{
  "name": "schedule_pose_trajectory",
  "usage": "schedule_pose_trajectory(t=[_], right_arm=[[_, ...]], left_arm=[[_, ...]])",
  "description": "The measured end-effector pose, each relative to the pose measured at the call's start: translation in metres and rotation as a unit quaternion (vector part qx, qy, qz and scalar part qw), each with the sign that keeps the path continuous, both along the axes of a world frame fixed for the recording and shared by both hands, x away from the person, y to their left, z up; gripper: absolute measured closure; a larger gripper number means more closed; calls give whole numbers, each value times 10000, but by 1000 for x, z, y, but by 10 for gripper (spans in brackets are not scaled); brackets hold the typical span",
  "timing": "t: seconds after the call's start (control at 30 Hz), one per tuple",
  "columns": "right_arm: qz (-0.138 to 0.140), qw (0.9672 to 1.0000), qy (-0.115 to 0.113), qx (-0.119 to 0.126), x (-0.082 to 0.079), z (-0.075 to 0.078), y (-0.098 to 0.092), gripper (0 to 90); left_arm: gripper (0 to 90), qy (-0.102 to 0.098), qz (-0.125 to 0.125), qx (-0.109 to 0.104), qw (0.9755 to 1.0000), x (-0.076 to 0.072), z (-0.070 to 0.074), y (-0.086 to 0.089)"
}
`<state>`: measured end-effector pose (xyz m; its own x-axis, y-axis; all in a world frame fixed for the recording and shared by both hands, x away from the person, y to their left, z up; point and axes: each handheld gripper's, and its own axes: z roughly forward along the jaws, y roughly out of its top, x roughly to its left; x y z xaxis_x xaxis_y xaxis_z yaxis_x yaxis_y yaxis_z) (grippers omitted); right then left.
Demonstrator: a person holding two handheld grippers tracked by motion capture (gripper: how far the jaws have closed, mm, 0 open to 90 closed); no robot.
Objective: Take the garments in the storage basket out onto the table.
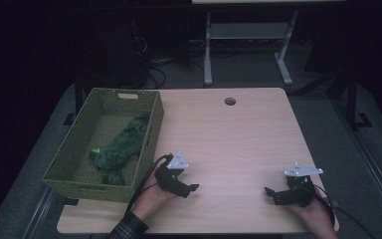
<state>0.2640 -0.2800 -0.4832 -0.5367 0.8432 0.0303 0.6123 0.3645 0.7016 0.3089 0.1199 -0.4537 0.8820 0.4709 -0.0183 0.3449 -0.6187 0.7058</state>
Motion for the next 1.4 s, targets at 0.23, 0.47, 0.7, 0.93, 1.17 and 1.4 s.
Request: schedule_pose_trajectory(t=[0.23, 0.47, 0.7, 0.93, 1.17, 1.4], right_arm=[[1, 10000, -1, -2, 0, 0, 0, 14], [7, 10000, -2, -8, 0, 0, 0, 14], [8, 10000, 0, -9, 0, 0, 0, 14], [8, 10000, -1, -8, 0, 0, 0, 14], [9, 10000, -1, -9, 0, 0, 0, 14], [7, 10000, 1, -8, 0, 0, 0, 14]], left_arm=[[143, 44, 7, -52, 10000, 1, 9, 0], [143, 55, 3, -9, 10000, 2, 15, 0], [143, 67, 22, -16, 10000, 3, 25, 0], [143, 102, 17, -30, 9999, 3, 32, 0], [143, 131, -5, -35, 9999, 4, 43, 0], [143, 217, -18, -38, 9998, 6, 49, -1]])
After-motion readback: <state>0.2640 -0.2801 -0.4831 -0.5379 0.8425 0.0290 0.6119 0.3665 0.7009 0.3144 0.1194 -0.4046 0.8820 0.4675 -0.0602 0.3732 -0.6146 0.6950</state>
